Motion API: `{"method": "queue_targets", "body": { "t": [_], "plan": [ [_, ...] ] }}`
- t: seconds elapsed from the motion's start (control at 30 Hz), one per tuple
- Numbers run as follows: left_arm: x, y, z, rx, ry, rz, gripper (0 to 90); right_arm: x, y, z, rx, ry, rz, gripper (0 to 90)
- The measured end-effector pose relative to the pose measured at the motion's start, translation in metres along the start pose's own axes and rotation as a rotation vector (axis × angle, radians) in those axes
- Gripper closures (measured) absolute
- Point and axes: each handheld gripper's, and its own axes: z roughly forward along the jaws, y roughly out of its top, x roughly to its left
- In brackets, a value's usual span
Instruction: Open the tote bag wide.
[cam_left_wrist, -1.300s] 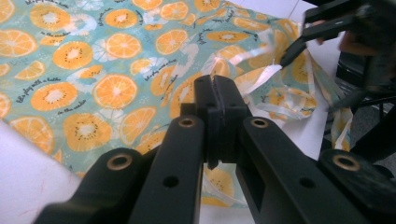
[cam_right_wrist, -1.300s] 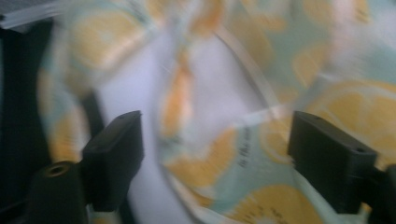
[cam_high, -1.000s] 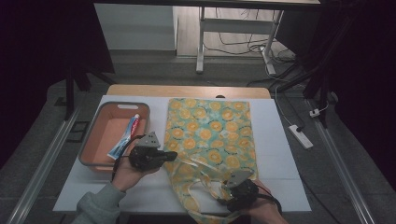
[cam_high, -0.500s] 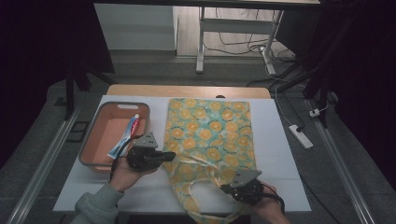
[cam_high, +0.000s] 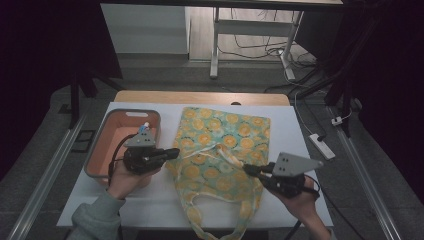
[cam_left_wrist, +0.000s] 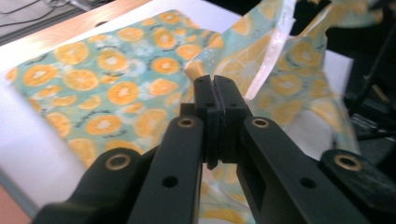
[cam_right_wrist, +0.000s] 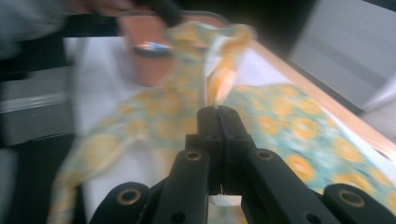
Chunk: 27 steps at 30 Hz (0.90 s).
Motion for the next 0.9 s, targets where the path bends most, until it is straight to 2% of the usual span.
{"method": "queue_targets", "body": {
  "t": [0.13,0.23,0.3,0.33,0.37,0.4,0.47,0.5,0.57,0.63,0.73,0.8,0.9],
  "plan": [
    [0.004,0.004,0.017,0.029,0.015,-0.003,87.7,-0.036,-0.014,0.019,0.052,-0.053,0.073,88.5],
    [0.006,0.006,0.025,0.044,0.027,0.002,87.7,-0.056,-0.029,0.033,0.095,-0.095,0.118,88.5],
    [0.008,0.007,0.034,0.063,0.033,0.0,87.7,-0.069,-0.04,0.042,0.121,-0.111,0.155,88.5],
    [0.011,0.007,0.044,0.087,0.047,-0.003,87.7,-0.075,-0.045,0.046,0.137,-0.119,0.173,88.5],
    [0.011,0.007,0.044,0.087,0.047,-0.003,87.6,-0.081,-0.051,0.05,0.152,-0.123,0.19,88.5],
    [0.013,0.008,0.054,0.113,0.062,-0.002,87.6,-0.086,-0.056,0.055,0.168,-0.123,0.213,88.5],
    [0.015,0.008,0.064,0.135,0.071,0.001,87.4,-0.095,-0.068,0.064,0.208,-0.131,0.243,88.5],
    [0.015,0.008,0.064,0.135,0.071,0.001,87.3,-0.099,-0.073,0.068,0.223,-0.134,0.254,88.5],
    [0.016,0.009,0.074,0.151,0.08,-0.008,87.2,-0.105,-0.082,0.076,0.25,-0.133,0.28,88.5],
    [0.019,0.01,0.089,0.176,0.099,-0.003,87.2,-0.108,-0.091,0.082,0.287,-0.142,0.284,88.5],
    [0.022,0.01,0.1,0.192,0.093,-0.009,87.1,-0.112,-0.103,0.09,0.324,-0.139,0.309,88.4],
    [0.025,0.007,0.112,0.223,0.09,-0.012,87.1,-0.113,-0.111,0.094,0.345,-0.131,0.329,88.3],
    [0.025,0.006,0.115,0.234,0.083,-0.01,87.1,-0.112,-0.114,0.095,0.363,-0.105,0.343,86.5]
  ]
}}
